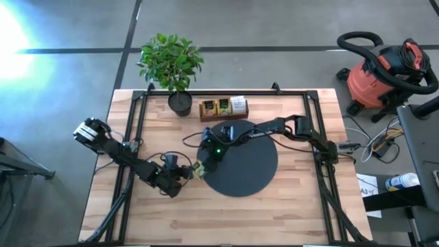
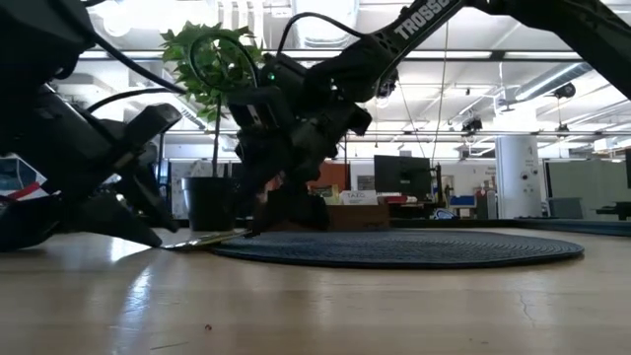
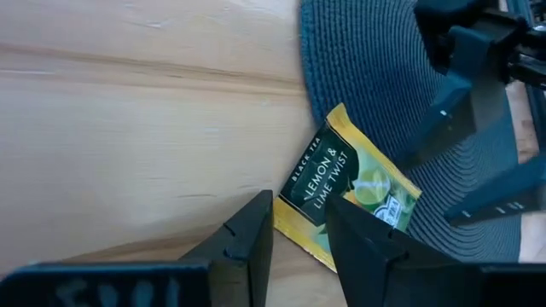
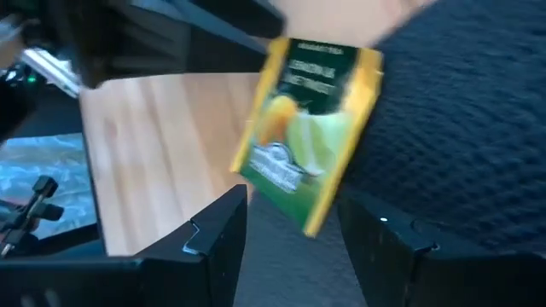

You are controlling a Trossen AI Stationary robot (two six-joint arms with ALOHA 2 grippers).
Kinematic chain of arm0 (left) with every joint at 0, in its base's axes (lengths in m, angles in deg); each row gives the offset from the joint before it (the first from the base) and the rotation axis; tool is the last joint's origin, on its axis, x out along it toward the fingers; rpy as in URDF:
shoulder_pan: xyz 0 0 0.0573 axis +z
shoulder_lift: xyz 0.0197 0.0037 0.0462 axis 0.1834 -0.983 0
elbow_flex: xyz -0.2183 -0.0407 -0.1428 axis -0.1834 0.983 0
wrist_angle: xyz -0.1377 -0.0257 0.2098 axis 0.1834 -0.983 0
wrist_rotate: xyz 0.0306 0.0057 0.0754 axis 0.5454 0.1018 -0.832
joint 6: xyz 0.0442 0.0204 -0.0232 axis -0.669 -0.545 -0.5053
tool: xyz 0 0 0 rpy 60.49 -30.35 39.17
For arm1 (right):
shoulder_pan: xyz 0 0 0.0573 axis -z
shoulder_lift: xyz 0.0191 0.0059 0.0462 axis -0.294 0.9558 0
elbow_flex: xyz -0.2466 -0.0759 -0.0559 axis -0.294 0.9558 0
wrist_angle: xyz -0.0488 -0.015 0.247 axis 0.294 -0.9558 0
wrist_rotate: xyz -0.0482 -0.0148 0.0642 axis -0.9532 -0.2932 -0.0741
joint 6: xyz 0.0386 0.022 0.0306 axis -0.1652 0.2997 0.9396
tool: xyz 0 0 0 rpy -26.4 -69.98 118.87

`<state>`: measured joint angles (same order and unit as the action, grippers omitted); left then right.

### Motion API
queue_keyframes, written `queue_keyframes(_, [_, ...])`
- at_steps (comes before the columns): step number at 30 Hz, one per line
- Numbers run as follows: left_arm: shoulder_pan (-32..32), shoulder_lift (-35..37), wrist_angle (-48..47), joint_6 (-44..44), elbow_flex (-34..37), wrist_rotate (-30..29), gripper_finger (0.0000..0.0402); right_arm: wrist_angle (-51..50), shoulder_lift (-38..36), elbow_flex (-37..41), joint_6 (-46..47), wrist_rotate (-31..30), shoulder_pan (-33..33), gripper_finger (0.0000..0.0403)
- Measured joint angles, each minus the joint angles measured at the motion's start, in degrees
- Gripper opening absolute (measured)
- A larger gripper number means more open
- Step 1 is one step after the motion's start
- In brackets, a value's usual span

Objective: Pick & Place Tea
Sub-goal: Put the yellow tea bag into the middle slot of the wooden organizer

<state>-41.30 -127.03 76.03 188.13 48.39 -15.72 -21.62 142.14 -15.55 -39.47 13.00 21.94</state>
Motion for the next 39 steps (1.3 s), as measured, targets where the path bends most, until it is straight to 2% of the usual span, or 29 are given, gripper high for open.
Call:
queue_keyframes(12, [1.06, -3.65, -0.19, -0.52, -3.89, -1.55, 0.0094, 0.28, 1.76, 1.16, 2.00, 3.32, -0.22, 0.0164])
queue_keyframes(19, [1.77, -2.25, 0.40, -2.52, -5.89, -5.26, 0.0094, 0.40, 1.95, -0.41, 1.98, 3.28, -0.30, 0.0117])
queue_keyframes(30, [2.63, -1.79, 1.66, -5.78, -6.47, -6.08, 0.0094, 0.98, 1.95, -0.50, 1.99, 3.00, -0.70, 0.0017])
queue_keyframes(39, [2.61, -0.47, 1.71, -7.22, -6.47, -7.06, 0.0094, 2.71, 1.78, -0.72, 1.48, 1.75, -0.88, 0.0008])
